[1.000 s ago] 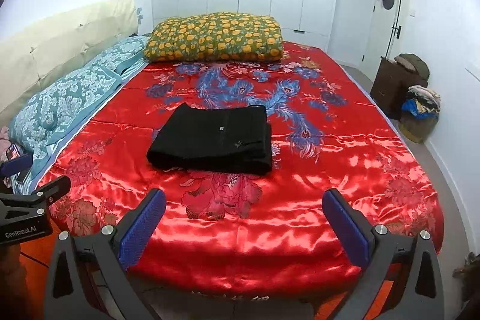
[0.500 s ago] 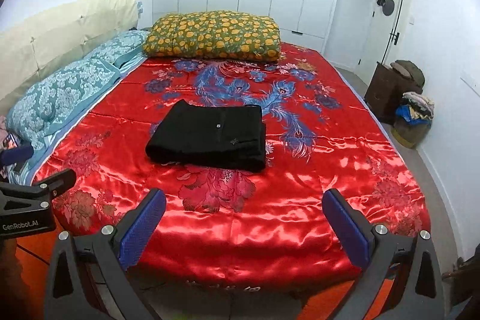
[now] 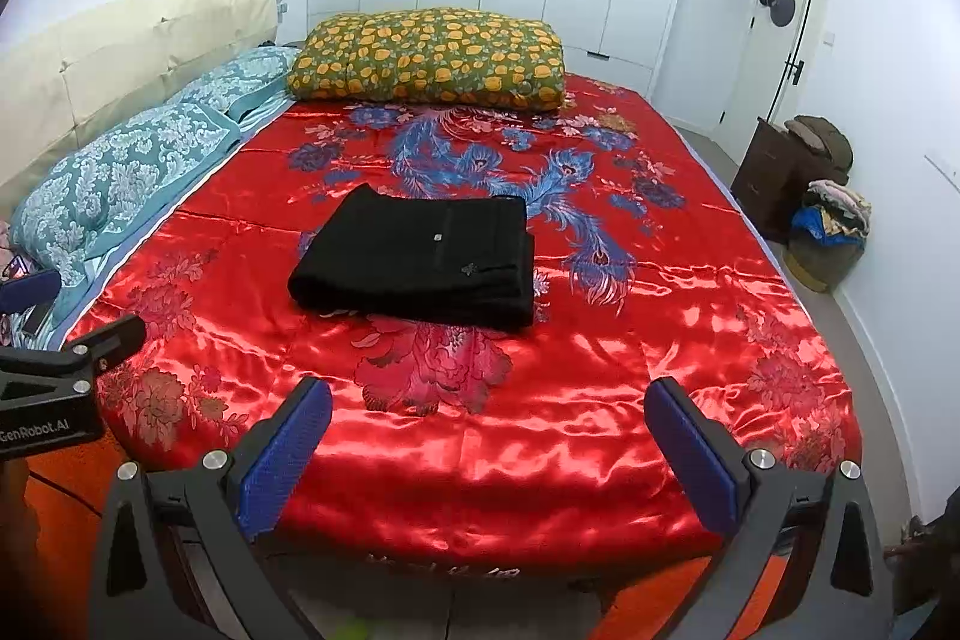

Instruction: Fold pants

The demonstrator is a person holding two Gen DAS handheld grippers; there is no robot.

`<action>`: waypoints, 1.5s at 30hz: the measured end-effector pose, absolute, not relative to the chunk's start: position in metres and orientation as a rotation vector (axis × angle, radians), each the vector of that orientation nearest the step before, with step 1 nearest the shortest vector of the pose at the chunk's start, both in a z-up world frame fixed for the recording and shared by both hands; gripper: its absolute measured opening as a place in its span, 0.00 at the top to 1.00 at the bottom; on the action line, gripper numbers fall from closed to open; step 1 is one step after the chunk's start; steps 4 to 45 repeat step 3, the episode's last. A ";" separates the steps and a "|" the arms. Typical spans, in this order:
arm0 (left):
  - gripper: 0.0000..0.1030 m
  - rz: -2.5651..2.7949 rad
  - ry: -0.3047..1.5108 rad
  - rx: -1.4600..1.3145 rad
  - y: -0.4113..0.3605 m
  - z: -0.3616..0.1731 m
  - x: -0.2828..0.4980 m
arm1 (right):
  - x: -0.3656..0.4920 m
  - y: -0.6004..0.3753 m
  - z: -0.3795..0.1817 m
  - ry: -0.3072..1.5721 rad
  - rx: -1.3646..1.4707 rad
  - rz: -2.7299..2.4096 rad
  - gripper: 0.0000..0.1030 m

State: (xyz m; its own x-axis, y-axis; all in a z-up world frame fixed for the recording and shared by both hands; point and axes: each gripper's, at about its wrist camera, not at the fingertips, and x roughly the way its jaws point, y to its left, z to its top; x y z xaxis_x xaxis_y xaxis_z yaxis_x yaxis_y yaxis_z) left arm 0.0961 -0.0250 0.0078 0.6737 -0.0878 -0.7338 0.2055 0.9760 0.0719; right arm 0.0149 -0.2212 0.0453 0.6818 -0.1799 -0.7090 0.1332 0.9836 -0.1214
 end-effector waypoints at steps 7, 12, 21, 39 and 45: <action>0.01 -0.152 0.792 0.167 -0.026 0.012 0.095 | 0.015 -0.222 0.044 0.802 -0.059 -0.172 0.00; 0.01 -0.152 0.792 0.167 -0.026 0.012 0.095 | 0.015 -0.222 0.044 0.802 -0.059 -0.172 0.00; 0.01 -0.152 0.792 0.167 -0.026 0.012 0.095 | 0.015 -0.222 0.044 0.802 -0.059 -0.172 0.00; 0.01 -0.152 0.792 0.167 -0.026 0.012 0.095 | 0.015 -0.222 0.044 0.802 -0.059 -0.172 0.00; 0.01 -0.152 0.792 0.167 -0.026 0.012 0.095 | 0.015 -0.222 0.044 0.802 -0.059 -0.172 0.00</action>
